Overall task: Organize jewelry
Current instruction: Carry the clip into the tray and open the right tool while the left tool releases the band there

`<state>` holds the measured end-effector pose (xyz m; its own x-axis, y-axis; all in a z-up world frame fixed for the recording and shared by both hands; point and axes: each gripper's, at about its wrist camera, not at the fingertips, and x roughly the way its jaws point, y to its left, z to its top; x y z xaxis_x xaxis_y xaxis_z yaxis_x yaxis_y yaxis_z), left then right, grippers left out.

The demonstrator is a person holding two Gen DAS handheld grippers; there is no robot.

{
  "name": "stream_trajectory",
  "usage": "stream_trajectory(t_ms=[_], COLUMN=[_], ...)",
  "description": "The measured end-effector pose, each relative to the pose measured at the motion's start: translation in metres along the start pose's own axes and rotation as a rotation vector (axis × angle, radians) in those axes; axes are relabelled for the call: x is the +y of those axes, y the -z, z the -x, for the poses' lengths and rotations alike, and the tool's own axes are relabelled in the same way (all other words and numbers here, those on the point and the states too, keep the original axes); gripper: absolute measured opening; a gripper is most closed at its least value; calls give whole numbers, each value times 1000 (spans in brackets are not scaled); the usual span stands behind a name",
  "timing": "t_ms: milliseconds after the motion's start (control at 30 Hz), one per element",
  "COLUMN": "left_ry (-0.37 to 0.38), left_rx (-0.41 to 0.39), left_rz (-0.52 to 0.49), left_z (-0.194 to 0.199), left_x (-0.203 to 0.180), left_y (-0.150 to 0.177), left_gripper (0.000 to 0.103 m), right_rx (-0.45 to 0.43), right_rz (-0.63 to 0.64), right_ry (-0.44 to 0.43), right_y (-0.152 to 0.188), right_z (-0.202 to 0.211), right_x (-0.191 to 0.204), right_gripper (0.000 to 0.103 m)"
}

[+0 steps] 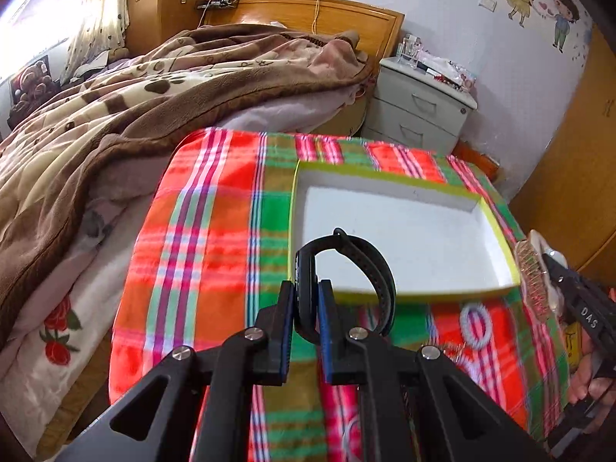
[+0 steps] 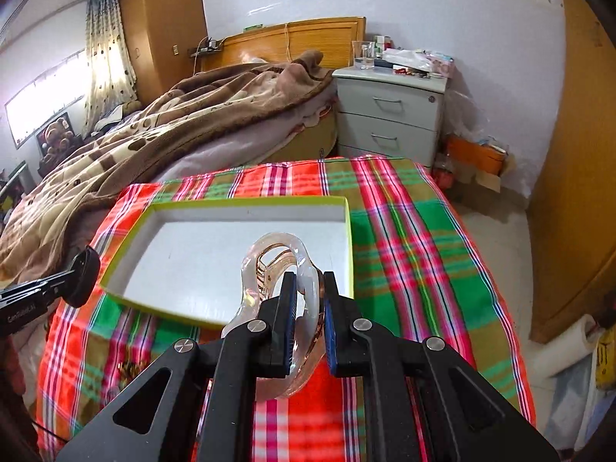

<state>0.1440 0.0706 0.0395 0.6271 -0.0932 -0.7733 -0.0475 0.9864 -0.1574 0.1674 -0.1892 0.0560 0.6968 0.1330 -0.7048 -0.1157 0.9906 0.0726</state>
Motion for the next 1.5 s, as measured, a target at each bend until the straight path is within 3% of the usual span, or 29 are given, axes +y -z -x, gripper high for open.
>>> stream_trajectory(t_ms=[267, 633, 1500], left_ry=[27, 52, 1], left_rx=[3, 67, 140], left_rz=[-4, -4, -19], left_z=[-33, -82, -118], left_x=[-12, -23, -25], left_y=[-33, -56, -54], left_gripper=[13, 13, 15], right_rx=[50, 99, 130], right_rz=[-4, 36, 67], right_ry=[-15, 18, 41], right_y=[-25, -41, -41], right_z=[-42, -89, -115], right_x=[-2, 2, 6], right_gripper=[13, 13, 14])
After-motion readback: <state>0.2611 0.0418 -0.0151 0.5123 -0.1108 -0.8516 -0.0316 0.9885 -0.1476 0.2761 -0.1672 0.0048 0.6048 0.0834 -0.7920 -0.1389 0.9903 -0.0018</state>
